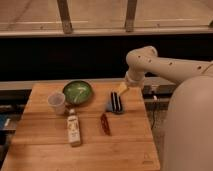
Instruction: Place the ceramic cup in the ceramic bowl
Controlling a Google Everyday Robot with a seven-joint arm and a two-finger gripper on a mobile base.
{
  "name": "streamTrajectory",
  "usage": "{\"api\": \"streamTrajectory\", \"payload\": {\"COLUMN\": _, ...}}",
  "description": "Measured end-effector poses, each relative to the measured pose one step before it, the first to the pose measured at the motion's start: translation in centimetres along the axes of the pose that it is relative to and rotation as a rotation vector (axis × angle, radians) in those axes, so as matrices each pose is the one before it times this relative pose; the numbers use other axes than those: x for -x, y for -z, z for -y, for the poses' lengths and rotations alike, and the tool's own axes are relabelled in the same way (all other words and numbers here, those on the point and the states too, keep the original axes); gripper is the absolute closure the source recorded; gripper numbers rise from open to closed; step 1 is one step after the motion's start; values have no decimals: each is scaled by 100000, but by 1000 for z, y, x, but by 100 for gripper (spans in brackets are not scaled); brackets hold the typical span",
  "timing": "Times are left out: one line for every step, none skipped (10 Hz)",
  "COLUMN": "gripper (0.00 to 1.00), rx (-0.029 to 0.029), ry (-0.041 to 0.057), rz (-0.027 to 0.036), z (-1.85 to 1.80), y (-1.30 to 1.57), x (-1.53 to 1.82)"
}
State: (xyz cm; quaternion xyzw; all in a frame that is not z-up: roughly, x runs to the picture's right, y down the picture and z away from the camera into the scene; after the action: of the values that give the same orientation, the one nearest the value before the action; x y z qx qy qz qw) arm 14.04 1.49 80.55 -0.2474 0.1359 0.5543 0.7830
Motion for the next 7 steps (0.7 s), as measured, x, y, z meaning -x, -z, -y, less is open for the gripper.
{"api": "streamTrajectory", "payload": {"gripper": 20, "rx": 1, "ry": -1, "rz": 5, "z": -1, "y": 2, "x": 2}}
{"api": "streamTrajectory", "payload": {"gripper": 20, "rx": 0, "ry": -1, "rz": -7, "z": 1, "y": -2, "x": -3}}
{"api": "streamTrajectory", "payload": {"gripper": 20, "rx": -4, "ry": 0, "rz": 4, "z": 2, "y": 2, "x": 1}}
{"api": "streamTrajectory", "payload": {"gripper": 20, "rx": 2, "ry": -4, "rz": -2, "z": -1, "y": -2, "x": 0}}
{"api": "streamTrajectory", "payload": {"gripper": 20, "rx": 15, "ry": -33, "rz": 21, "z": 8, "y": 5, "x": 2}}
{"api": "streamTrajectory", "payload": {"gripper": 20, "rx": 320, "ry": 58, "rz": 305, "z": -14, "y": 44, "x": 55}}
{"api": "streamTrajectory", "payload": {"gripper": 20, "rx": 659, "ry": 1184, "rz": 1255, "z": -67, "y": 292, "x": 333}}
